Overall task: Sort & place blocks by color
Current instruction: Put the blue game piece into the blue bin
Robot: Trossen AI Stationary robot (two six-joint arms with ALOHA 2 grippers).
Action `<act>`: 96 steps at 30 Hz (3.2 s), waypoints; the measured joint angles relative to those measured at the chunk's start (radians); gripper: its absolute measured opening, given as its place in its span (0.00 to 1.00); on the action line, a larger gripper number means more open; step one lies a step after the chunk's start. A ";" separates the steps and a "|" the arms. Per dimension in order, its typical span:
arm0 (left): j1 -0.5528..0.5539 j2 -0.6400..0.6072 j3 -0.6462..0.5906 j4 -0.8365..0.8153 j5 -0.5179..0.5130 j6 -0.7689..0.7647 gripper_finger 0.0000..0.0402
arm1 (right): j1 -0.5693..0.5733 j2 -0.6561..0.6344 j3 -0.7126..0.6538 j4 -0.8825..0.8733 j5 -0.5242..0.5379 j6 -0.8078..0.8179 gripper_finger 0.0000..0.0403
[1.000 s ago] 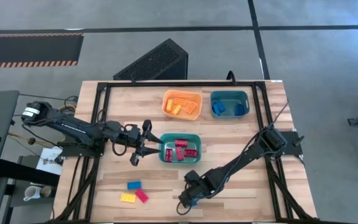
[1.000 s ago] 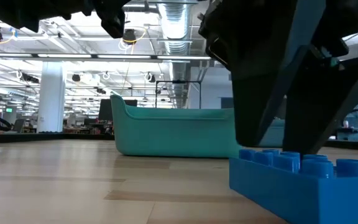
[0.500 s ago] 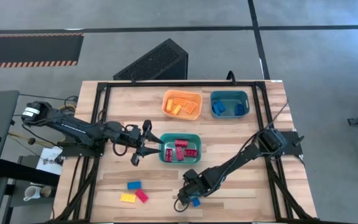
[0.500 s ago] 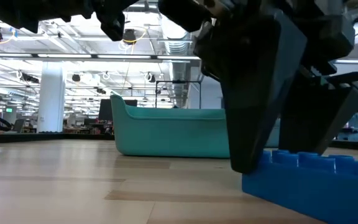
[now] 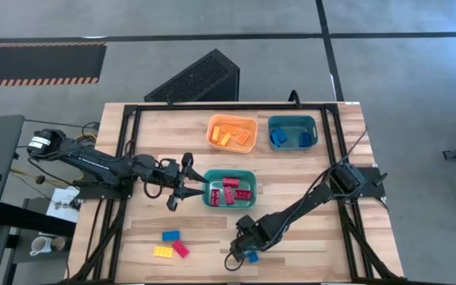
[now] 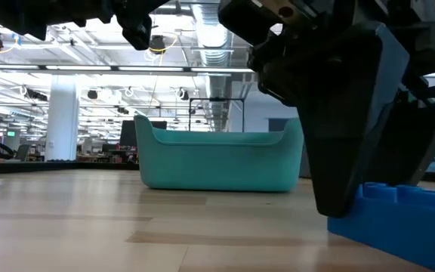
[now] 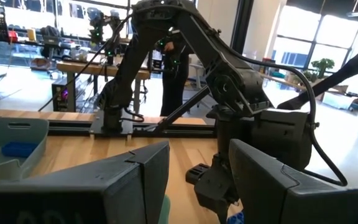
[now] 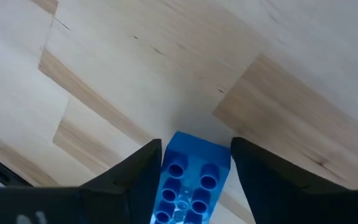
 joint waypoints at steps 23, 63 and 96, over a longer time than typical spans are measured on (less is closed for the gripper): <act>0.000 0.000 0.000 -0.014 0.000 0.000 0.38 | -0.018 -0.007 0.091 -0.307 0.031 -0.132 0.37; 0.000 0.000 0.000 -0.029 0.001 0.005 0.38 | -0.750 -1.078 -0.731 -0.024 0.796 -0.652 0.42; 0.000 0.000 0.000 -0.054 0.057 -0.022 0.38 | -0.263 -1.110 -0.775 0.399 0.710 -0.632 0.56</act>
